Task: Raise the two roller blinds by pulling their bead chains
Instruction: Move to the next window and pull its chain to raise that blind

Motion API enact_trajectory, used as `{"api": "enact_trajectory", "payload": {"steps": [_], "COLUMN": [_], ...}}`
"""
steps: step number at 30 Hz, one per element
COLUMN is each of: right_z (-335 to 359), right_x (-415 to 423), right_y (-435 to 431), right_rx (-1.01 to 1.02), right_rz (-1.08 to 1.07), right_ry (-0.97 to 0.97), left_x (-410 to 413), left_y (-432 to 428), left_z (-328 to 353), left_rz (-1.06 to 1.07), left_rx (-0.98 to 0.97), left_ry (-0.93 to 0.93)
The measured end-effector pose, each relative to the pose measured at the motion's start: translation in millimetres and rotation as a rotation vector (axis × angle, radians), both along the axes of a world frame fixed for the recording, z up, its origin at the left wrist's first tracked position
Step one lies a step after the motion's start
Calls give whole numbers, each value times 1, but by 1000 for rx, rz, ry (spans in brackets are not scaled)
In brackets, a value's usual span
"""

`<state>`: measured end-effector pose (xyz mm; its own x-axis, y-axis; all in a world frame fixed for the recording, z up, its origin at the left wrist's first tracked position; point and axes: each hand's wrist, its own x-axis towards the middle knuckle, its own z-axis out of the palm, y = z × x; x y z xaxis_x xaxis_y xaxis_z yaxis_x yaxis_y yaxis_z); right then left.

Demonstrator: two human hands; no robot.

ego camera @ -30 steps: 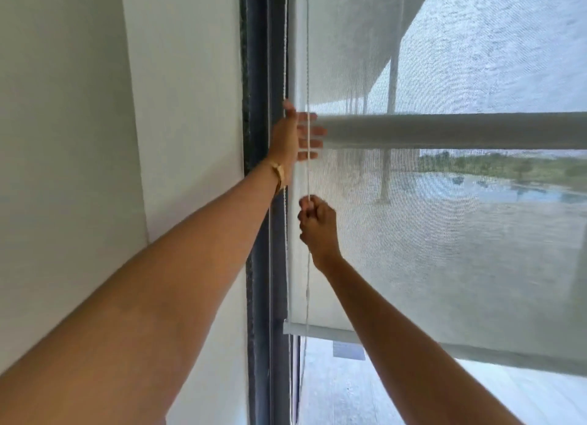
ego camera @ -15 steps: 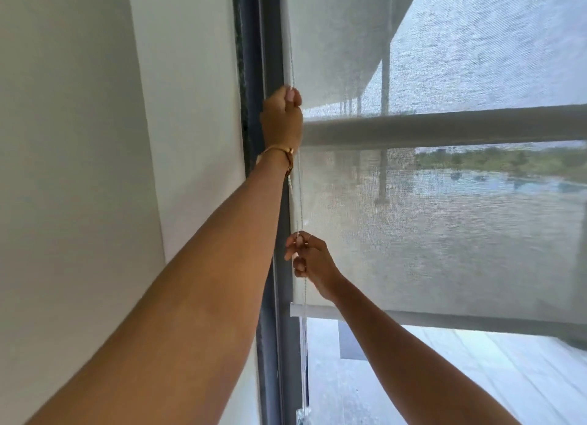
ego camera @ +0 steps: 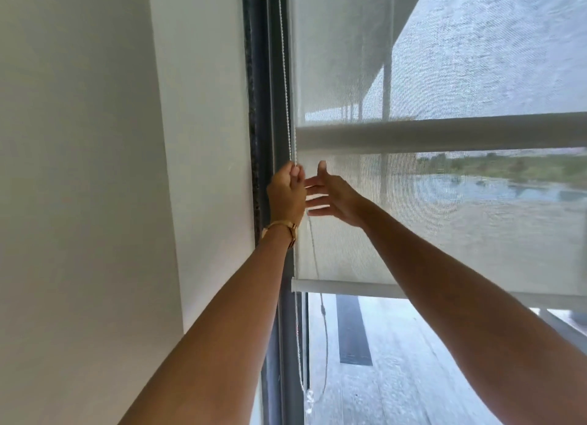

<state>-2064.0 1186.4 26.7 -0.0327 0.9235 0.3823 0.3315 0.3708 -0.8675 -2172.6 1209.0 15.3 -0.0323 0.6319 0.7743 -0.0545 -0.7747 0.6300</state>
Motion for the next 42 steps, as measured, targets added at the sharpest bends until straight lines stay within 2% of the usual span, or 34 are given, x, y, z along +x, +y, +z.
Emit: {"api": "enact_trajectory", "payload": {"steps": [8,14,17,21,24,28,31,33,37,42], "right_z": [73,143,160,170,171,151,135,128,108,65], "right_x": [-17,-39,-49,-62,-69,-61,-49,-41,-33,-36], "right_y": [-4,-11,-6,-3,-1,13,22,21,19,27], "right_rx": [147,234,242,292,352,493,641,663,620,587], "right_rz": [-33,-29,-89,-42,-86,-265,-392,-436,-384,-261], "right_ry": [15,270,298,431,441,173,75,35,94,171], "left_x": [16,18,8,0,4,1,-7,-9,-6,0], "left_y": [4,5,6,8,-3,-3,2,1,3,4], "left_z": [-59,-102,-124,-156,-177,-191,-191,-191,-170,-98], "left_rz": [23,-4,0,36,-14,-20,-110,-211,-333,-353], "left_rx": [-63,-74,-104,-173,-218,-252,-357,-439,-488,-366], "left_ry": [27,58,75,86,100,165,246,253,146,-59]}}
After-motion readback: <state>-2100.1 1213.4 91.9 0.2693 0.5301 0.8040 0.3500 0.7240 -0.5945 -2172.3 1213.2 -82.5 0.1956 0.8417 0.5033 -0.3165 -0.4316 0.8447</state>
